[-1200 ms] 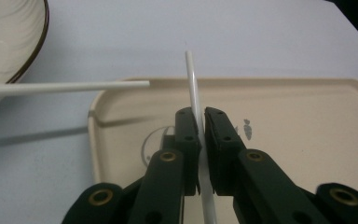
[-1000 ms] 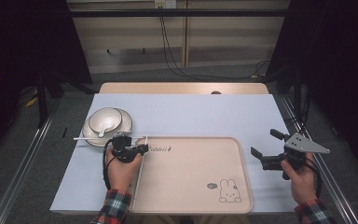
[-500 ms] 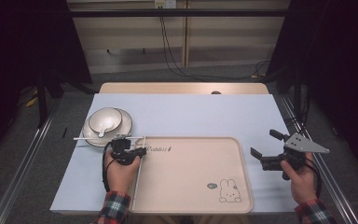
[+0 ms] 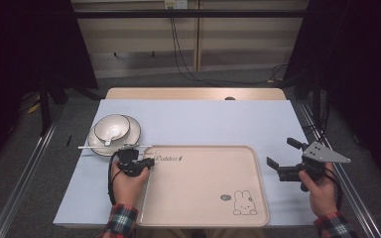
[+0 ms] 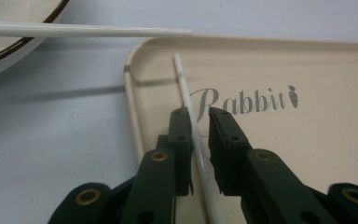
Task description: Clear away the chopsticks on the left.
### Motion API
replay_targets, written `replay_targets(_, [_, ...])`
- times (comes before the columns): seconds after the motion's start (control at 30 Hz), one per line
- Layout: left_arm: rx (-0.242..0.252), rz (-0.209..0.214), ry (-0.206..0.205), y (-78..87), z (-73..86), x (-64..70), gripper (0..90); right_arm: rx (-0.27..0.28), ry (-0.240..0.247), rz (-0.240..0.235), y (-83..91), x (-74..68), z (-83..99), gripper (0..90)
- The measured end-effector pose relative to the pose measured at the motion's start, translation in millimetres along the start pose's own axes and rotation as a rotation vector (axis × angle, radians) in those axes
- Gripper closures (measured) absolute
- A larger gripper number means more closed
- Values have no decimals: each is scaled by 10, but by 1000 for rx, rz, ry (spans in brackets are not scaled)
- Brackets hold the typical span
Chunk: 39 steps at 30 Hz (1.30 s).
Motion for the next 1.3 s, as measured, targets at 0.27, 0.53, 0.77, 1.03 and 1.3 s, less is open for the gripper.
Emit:
replay_targets(0.27, [21,13,-1,35,-42,6,737,0,1,-5,3,5,-1,0])
replay_targets(0.53, [61,36,-13,130,-171,-12,662,1,2,-6,3,6,-3,0])
replay_targets(0.77, [98,64,-71,181,-334,5,512,-2,0,-3,0,4,0,0])
replay_targets(1.03, [146,93,-134,200,-470,6,365,-4,-4,-8,-3,4,4,0])
replay_targets(1.3, [115,123,-186,162,-586,0,242,-5,-4,-5,-2,4,5,0])
Point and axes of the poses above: each handheld gripper's, and its own axes: y roughly backward along the jaws, z roughly out of its underside, x roughly to its right, the point moved 1 cm from there along -y, roughly forward along the jaws, and after that the axes turned 10 degrees about x, right-handed, at the moved point
